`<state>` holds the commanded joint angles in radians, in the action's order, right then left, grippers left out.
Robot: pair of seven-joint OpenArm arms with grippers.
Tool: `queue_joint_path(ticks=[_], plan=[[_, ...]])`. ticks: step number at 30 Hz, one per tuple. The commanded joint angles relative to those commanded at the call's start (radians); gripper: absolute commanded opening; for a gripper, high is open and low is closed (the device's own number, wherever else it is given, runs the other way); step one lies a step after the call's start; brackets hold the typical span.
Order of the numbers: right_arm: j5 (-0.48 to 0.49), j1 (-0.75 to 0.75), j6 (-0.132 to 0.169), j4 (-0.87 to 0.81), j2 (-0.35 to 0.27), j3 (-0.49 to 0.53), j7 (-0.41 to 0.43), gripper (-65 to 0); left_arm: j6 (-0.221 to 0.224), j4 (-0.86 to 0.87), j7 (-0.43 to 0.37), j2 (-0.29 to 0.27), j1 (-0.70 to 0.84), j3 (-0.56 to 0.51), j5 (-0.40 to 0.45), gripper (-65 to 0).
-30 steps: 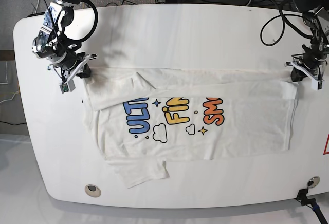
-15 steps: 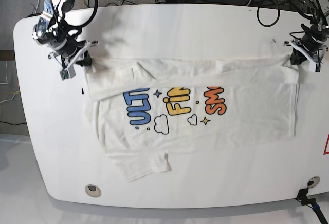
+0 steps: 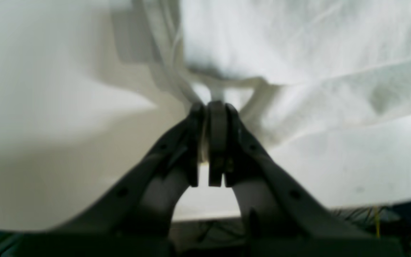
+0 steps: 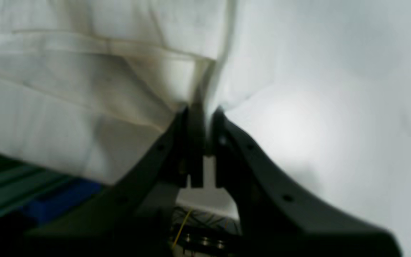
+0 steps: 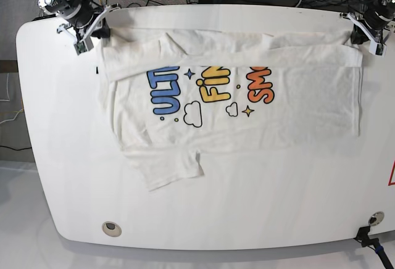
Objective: Fold the T-shirt properly
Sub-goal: 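Grasp the folded band and drag the shirt toward the robot with both grippers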
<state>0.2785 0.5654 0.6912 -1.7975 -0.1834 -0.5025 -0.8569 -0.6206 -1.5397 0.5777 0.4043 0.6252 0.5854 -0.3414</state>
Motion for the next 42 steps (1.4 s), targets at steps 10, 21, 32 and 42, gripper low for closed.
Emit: queue_joint_path(ticks=[10, 21, 32, 42], plan=[[-0.008, 0.041, 0.0, 0.006, -0.003, -0.002, 0.0, -65.0, 0.0, -0.008, 0.0, 0.032, 0.031, 0.0, 0.0, -65.0], [-0.009, 0.069, 0.0, 0.006, -0.009, -0.002, 0.0, -65.0, 0.0, -0.008, 0.0, 0.063, 0.043, -0.002, 0.002, -65.0], [-0.011, 0.057, -0.003, 0.008, -0.038, -0.003, 0.0, -65.0, 0.0, -0.008, 0.0, 0.084, 0.058, 0.0, 0.002, -65.0], [-0.008, 0.038, -0.003, 0.008, -0.032, -0.003, 0.0, -65.0, 0.0, -0.077, 0.034, 0.087, 0.04, -0.003, 0.0, -65.0]])
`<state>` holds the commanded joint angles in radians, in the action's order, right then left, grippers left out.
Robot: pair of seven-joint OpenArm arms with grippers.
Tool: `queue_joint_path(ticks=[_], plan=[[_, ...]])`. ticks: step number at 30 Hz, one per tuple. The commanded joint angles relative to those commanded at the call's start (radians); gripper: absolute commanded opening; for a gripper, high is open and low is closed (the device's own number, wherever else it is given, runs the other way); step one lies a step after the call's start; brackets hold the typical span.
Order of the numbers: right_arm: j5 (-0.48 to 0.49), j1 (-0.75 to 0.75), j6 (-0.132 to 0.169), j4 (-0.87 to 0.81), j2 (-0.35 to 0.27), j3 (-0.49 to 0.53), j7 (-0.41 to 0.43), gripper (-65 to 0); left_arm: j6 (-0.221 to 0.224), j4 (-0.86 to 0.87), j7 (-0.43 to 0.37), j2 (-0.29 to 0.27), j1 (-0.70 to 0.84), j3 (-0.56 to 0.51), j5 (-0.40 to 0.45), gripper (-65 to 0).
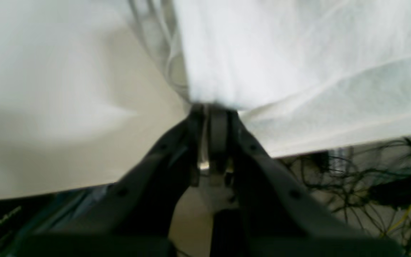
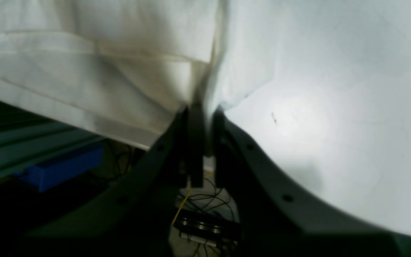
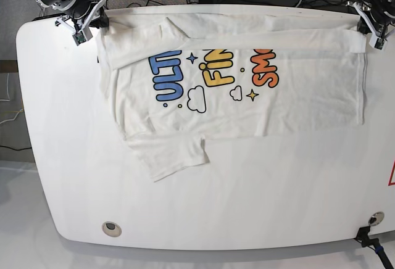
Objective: Fold the T-shirt properly
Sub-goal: 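Grasp the folded band and drag the shirt toward the robot with both grippers, then release the shirt and move both grippers down along its side edges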
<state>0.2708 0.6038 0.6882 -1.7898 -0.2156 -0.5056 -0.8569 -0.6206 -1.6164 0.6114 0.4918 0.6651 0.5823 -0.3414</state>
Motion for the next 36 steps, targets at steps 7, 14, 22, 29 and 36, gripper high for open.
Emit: queue_joint_path(ticks=[7, 14, 22, 29, 36], plan=[[-0.002, -0.009, 0.0, -0.006, -0.005, 0.0, 0.0, -55.8, 0.0, -0.025, 0.071, 0.028, -0.035, 0.002, 0.002, -46.2], [-0.002, -0.006, 0.0, -0.008, -0.008, 0.0, 0.0, -46.0, 0.002, -0.026, 0.071, 0.063, -0.031, 0.029, 0.002, -44.2], [0.011, -0.015, 0.005, -0.032, -0.005, -0.086, 0.0, -45.9, 0.0, -0.034, 0.071, 0.077, -0.032, 0.132, 0.002, -44.2], [0.089, -0.057, 0.006, -0.094, -0.008, -0.084, -0.057, -45.8, 0.0, -0.132, 0.071, 0.072, -0.035, 0.147, 0.0, -44.2], [0.087, -0.109, 0.002, -0.115, 0.002, -0.092, -0.14, -45.8, 0.0, -0.161, 0.071, 0.071, -0.083, 0.115, 0.002, -44.2]])
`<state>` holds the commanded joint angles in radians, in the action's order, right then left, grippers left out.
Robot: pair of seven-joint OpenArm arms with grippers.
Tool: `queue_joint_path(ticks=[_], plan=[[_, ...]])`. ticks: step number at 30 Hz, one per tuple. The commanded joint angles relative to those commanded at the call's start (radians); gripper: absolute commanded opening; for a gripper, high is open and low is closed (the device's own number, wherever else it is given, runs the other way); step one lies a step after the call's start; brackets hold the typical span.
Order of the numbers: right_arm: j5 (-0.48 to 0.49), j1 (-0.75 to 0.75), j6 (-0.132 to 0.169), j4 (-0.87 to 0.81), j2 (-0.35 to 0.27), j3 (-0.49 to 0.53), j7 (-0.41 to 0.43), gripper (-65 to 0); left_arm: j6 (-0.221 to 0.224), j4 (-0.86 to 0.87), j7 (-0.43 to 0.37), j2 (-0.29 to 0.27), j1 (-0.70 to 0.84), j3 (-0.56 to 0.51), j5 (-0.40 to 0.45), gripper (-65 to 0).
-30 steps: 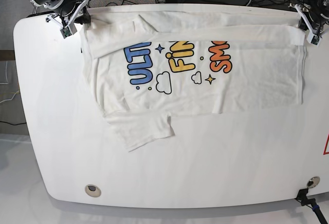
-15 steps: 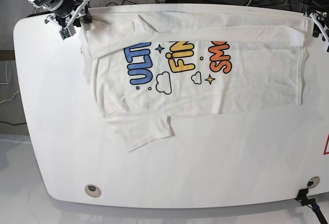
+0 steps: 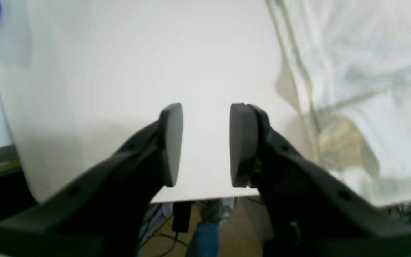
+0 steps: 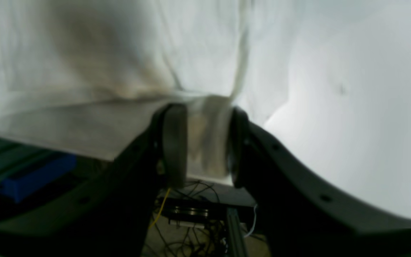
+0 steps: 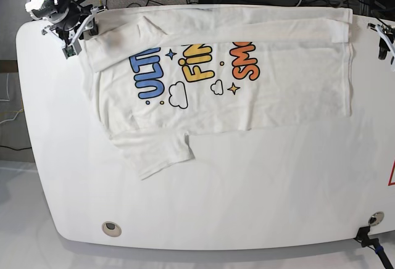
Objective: Fold the T-shirt properly
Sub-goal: 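Release the shirt and move both grippers down along its side edges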
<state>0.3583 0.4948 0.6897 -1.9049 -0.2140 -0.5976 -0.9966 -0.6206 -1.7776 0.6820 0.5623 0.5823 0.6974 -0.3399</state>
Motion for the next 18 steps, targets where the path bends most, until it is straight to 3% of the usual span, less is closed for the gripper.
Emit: queue_joint_path(ticks=[11, 18], plan=[[0.011, -0.054, 0.002, -0.014, -0.008, -0.038, -0.018, -45.8, 0.002, 0.003, 0.0, -0.006, -0.035, -0.104, 0.0, -44.2], [0.011, -0.173, 0.003, -0.009, 0.0, -0.035, -0.02, -45.8, 0.003, 0.006, 0.0, -0.06, -0.118, -0.104, 0.002, -44.2]])
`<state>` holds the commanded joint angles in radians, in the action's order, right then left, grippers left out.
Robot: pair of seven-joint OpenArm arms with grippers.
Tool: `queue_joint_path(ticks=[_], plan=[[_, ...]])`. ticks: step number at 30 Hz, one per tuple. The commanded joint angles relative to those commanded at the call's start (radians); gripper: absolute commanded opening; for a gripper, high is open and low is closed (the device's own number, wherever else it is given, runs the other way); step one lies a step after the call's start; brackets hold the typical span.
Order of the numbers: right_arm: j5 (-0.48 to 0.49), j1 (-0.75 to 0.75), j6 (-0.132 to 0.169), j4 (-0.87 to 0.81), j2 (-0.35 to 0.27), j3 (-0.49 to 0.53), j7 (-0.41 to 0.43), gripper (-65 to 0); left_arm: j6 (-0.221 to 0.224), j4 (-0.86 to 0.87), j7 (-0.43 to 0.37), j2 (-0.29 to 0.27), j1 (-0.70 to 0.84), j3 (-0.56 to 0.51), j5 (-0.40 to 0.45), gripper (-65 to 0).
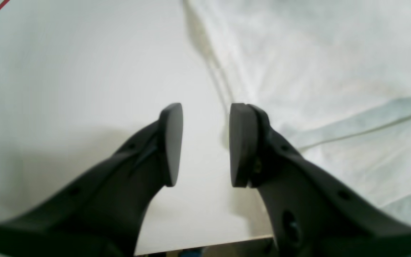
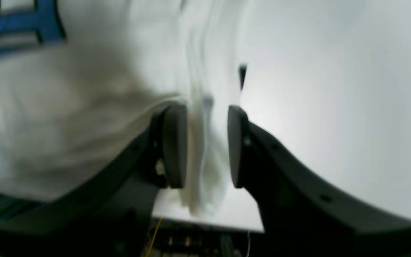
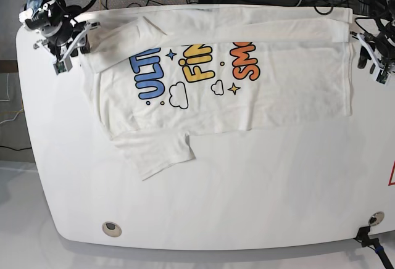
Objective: Fold the T-shirt properly
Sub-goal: 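Release the shirt and move both grippers down along its side edges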
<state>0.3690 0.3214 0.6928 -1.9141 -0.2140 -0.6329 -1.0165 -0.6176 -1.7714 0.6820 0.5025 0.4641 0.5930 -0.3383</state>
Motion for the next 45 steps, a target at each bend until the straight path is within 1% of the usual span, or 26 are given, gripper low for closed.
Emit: queue_joint_path(ticks=[2, 3, 5, 6, 10, 11, 13, 15, 19, 21, 23, 25, 27, 28, 32, 33, 35, 39, 42, 45], plan=[[-0.008, -0.055, 0.0, 0.005, 0.0, 0.002, -0.002, -45.8, 0.0, 0.006, 0.0, -0.035, -0.046, -0.002, 0.0, -44.2], [-0.008, -0.077, 0.0, 0.014, 0.0, 0.003, -0.002, -45.8, 0.0, 0.014, 0.0, -0.043, -0.064, -0.002, 0.0, -44.2], [-0.009, -0.127, -0.003, 0.041, -0.005, 0.029, -0.002, -45.8, 0.0, 0.025, 0.0, -0.049, -0.123, -0.009, 0.0, -44.2], [-0.009, -0.152, -0.005, 0.058, -0.006, 0.04, -0.002, -45.8, 0.002, 0.038, 0.0, -0.057, -0.153, -0.031, 0.0, -44.2], [-0.009, -0.245, -0.005, 0.141, -0.008, 0.054, -0.002, -45.8, 0.003, 0.063, 0.0, -0.068, -0.249, -0.071, 0.0, -44.2], [-0.009, -0.269, -0.005, 0.163, -0.008, 0.064, -0.002, -45.8, 0.003, 0.066, 0.0, -0.081, -0.284, -0.083, 0.0, -44.2], [-0.011, -0.319, -0.005, 0.21, -0.008, 0.081, -0.002, -45.8, 0.003, 0.098, 0.0, -0.095, -0.336, -0.089, 0.0, -44.2], [-0.015, -0.364, -0.006, 0.258, -0.008, 0.087, 0.002, -45.8, 0.003, 0.155, 0.0, -0.097, -0.379, -0.094, 0.0, -44.2], [-0.1, -0.465, -0.003, 0.351, -0.002, 0.098, 0.008, -45.8, 0.003, 0.262, 0.0, -0.097, -0.476, -0.117, 0.0, -44.2], [-0.133, -0.499, -0.003, 0.39, -0.002, 0.123, 0.04, -45.8, 0.002, 0.316, -0.002, -0.097, -0.499, -0.12, -0.002, -43.5], [-0.16, -0.522, -0.003, 0.427, -0.002, 0.149, 0.081, -45.8, 0.002, 0.361, -0.002, -0.097, -0.537, -0.12, -0.002, -40.7], [-0.176, -0.557, -0.003, 0.485, -0.005, 0.178, 0.089, -45.8, 0.0, 0.399, -0.002, -0.097, -0.554, -0.12, -0.002, -37.5], [-0.178, -0.589, -0.003, 0.534, -0.006, 0.183, 0.092, -45.8, 0.0, 0.428, -0.003, -0.094, -0.56, -0.12, -0.002, -36.0], [-0.178, -0.603, -0.003, 0.548, -0.006, 0.183, 0.095, -45.8, 0.0, 0.437, -0.003, -0.092, -0.568, -0.12, -0.002, -35.9], [-0.18, -0.644, -0.005, 0.626, -0.008, 0.184, 0.17, -45.8, 0.0, 0.489, -0.003, -0.091, -0.575, -0.12, -0.002, -35.9], [-0.18, -0.66, -0.005, 0.658, -0.012, 0.184, 0.186, -45.8, 0.0, 0.494, -0.003, -0.08, -0.575, -0.12, -0.002, -35.9], [-0.18, -0.687, -0.005, 0.718, -0.031, 0.186, 0.204, -45.8, 0.0, 0.496, -0.003, -0.077, -0.574, -0.12, -0.002, -35.9], [-0.18, -0.73, -0.005, 0.839, -0.037, 0.186, 0.269, -45.8, 0.0, 0.499, -0.003, -0.071, -0.574, -0.12, -0.002, -35.9], [-0.18, -0.746, -0.005, 0.898, -0.037, 0.186, 0.321, -45.8, 0.0, 0.499, -0.003, -0.069, -0.571, -0.12, -0.002, -36.0], [-0.18, -0.766, -0.005, 0.968, -0.044, 0.186, 0.353, -45.8, 0.0, 0.499, -0.003, -0.069, -0.569, -0.118, -0.002, -36.0]])
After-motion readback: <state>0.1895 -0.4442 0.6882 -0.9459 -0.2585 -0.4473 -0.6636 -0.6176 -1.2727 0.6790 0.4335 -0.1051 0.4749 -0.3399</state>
